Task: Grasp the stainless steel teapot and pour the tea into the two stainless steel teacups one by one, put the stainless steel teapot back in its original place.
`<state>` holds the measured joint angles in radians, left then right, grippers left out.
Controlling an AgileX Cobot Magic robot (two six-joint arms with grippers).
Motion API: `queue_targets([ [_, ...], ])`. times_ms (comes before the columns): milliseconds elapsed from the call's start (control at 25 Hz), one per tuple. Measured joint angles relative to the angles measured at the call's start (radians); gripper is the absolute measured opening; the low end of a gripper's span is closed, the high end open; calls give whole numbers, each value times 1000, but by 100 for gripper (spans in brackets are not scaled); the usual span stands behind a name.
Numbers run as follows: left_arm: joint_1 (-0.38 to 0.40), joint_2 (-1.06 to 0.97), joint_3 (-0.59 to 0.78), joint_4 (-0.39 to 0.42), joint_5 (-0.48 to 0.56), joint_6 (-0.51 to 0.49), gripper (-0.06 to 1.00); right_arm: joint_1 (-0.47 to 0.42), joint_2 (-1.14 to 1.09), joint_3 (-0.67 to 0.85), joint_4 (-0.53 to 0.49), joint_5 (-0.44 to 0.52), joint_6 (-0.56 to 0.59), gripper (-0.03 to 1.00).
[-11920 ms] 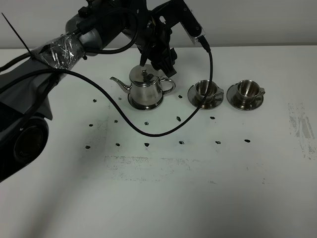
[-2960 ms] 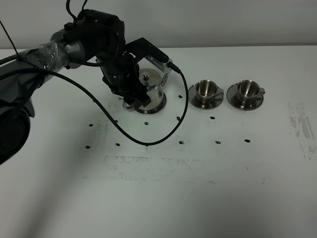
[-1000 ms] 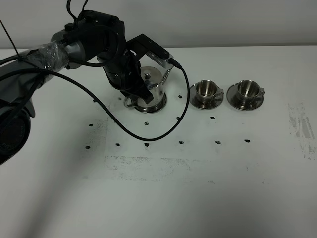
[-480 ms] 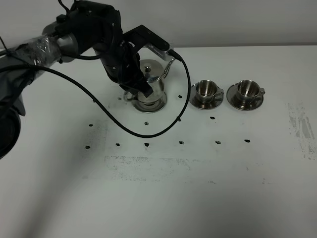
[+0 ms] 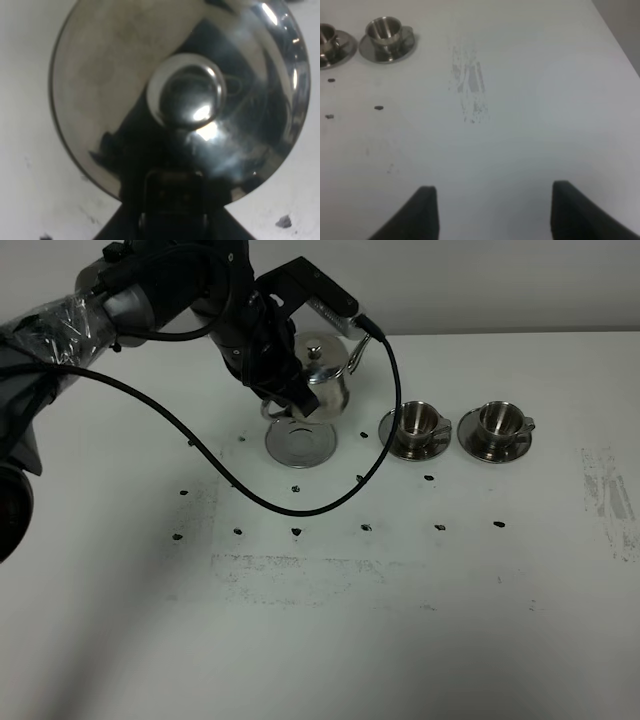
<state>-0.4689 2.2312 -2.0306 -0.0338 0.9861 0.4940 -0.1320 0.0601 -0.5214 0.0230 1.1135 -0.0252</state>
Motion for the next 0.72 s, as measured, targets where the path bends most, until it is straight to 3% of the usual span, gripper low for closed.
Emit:
queue_targets([
  [520, -59, 288, -535, -20, 149, 61, 18, 0, 0, 0, 0, 0, 0, 49],
  [720, -69, 343, -624, -20, 157, 108, 18, 0, 0, 0, 0, 0, 0, 49],
])
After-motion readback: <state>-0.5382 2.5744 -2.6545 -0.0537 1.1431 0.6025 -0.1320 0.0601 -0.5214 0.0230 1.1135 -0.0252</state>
